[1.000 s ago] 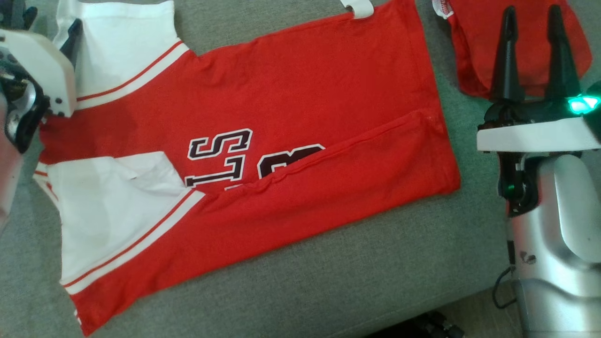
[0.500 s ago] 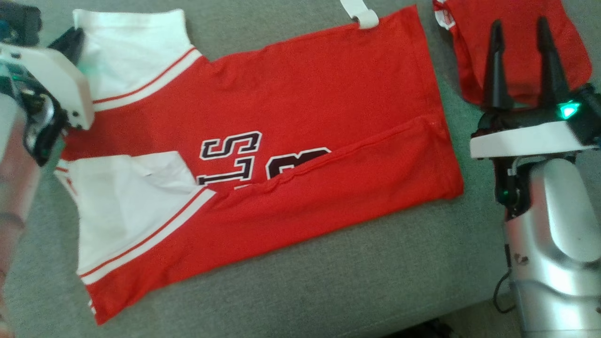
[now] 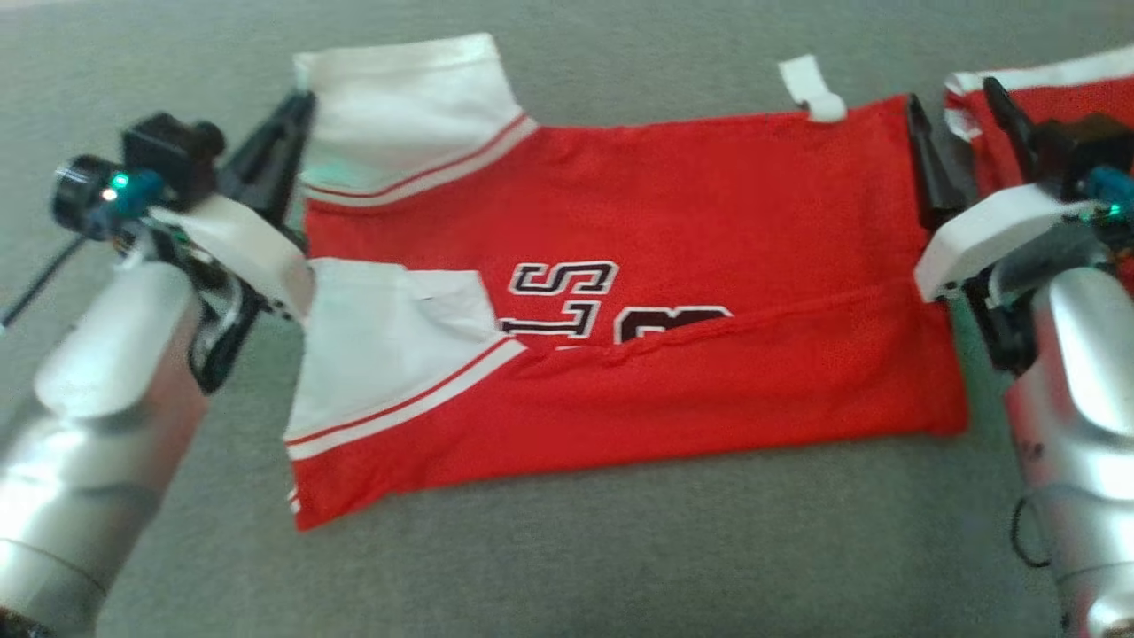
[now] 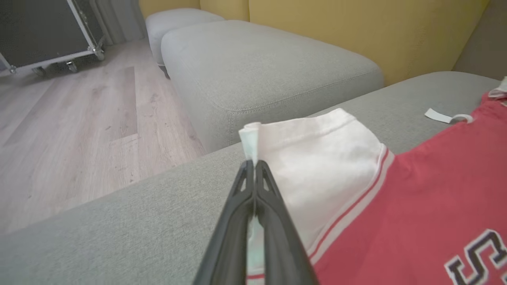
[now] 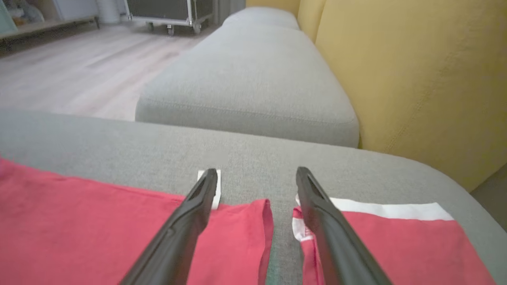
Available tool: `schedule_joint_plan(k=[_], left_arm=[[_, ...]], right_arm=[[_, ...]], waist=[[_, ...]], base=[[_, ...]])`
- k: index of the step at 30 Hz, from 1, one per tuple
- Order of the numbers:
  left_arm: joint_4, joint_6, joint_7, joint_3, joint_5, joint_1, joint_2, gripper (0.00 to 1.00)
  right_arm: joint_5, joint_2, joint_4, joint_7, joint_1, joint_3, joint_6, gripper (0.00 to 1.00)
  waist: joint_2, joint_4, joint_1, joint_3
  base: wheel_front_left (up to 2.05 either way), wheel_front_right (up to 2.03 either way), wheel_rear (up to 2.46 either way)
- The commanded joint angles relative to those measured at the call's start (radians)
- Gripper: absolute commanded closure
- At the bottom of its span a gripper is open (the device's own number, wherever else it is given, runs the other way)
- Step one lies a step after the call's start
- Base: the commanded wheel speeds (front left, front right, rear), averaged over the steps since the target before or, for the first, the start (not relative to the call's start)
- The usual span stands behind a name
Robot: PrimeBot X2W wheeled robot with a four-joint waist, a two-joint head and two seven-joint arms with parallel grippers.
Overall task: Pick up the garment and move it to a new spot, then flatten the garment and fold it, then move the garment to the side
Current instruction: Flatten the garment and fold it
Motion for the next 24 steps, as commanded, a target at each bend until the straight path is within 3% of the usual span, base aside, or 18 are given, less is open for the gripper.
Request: schedule_joint_plan(k=[1, 9, 21, 22, 23, 24], left_arm=[[-0.058, 0.013, -0.012, 0.025, 0.010, -0.021, 0.046, 1.00], [-0.269, 0.046, 0.015, -0.013, 0.028, 0.048, 0.061, 1.00], [-0.390, 0.074, 0.054, -0.029, 0.031, 0.054, 0.069, 1.00], [-0.389, 0.076, 0.053, -0.027, 0.030, 0.052, 0.070, 1.00], [-0.387, 0.077, 0.052, -0.026, 0.029, 0.051, 0.070, 1.00], [-0.384, 0.080, 0.052, -0.025, 0.030, 0.050, 0.072, 1.00]], right_arm=[[0.005, -0.028, 0.011, 0.029, -0.048, 0.026, -0.002, 0.00], [-0.003, -0.129, 0.260, 0.148, -0.169, 0.088, -0.002, 0.00], [-0.001, -0.188, 0.479, 0.182, -0.287, 0.202, -0.002, 0.02], [0.003, -0.185, 0.492, 0.184, -0.294, 0.212, -0.002, 0.79], [0.008, -0.184, 0.503, 0.184, -0.300, 0.224, -0.002, 1.00], [0.012, -0.183, 0.512, 0.182, -0.306, 0.234, -0.002, 1.00]], waist=[[-0.0001, 0.051, 0.0002, -0.019], [-0.0001, 0.129, 0.0002, 0.008], [-0.0001, 0.177, 0.0002, 0.051], [-0.0001, 0.177, 0.0002, 0.053], [-0.0001, 0.177, 0.0002, 0.055], [-0.0001, 0.176, 0.0002, 0.056]], base=[[0.00, 0.00, 0.00], [0.00, 0.00, 0.00], [0.00, 0.00, 0.00], [0.00, 0.00, 0.00], [0.00, 0.00, 0.00], [0.00, 0.00, 0.00]])
